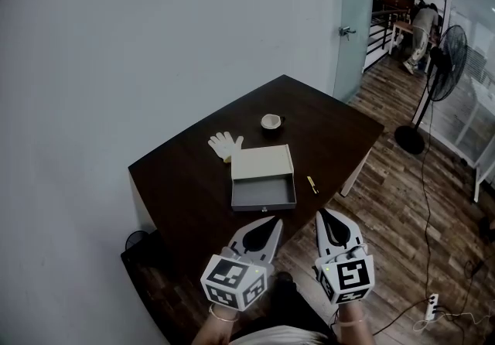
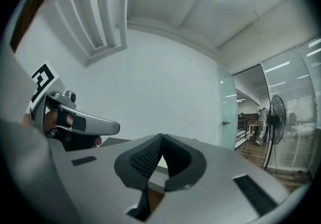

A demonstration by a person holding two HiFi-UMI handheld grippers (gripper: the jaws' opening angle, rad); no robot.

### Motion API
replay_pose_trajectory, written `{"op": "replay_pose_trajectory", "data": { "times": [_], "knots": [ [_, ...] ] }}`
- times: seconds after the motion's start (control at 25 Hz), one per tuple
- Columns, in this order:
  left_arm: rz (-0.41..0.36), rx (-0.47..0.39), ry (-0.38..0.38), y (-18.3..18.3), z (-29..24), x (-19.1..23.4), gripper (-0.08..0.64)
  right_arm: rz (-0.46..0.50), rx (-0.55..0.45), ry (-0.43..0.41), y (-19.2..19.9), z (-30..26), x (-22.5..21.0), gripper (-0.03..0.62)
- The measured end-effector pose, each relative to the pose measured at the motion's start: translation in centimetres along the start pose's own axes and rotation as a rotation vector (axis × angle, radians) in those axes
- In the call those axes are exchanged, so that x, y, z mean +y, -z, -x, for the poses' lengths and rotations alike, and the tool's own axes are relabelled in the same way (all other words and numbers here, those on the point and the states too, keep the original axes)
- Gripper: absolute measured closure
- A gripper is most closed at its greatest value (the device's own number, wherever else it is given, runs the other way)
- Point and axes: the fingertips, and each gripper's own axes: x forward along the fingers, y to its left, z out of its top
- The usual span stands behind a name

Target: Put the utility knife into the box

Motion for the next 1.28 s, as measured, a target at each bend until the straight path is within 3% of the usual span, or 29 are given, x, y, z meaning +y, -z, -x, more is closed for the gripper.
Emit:
{"op": "replay_pose_trajectory", "data": {
  "times": [1.28],
  "knots": [
    [0.010,0.041,-0.010,-1.0,-15.4,7.4,0.543,0.001,0.130,-0.049,5.2,-14.6,-10.3,0.580]
  ]
}}
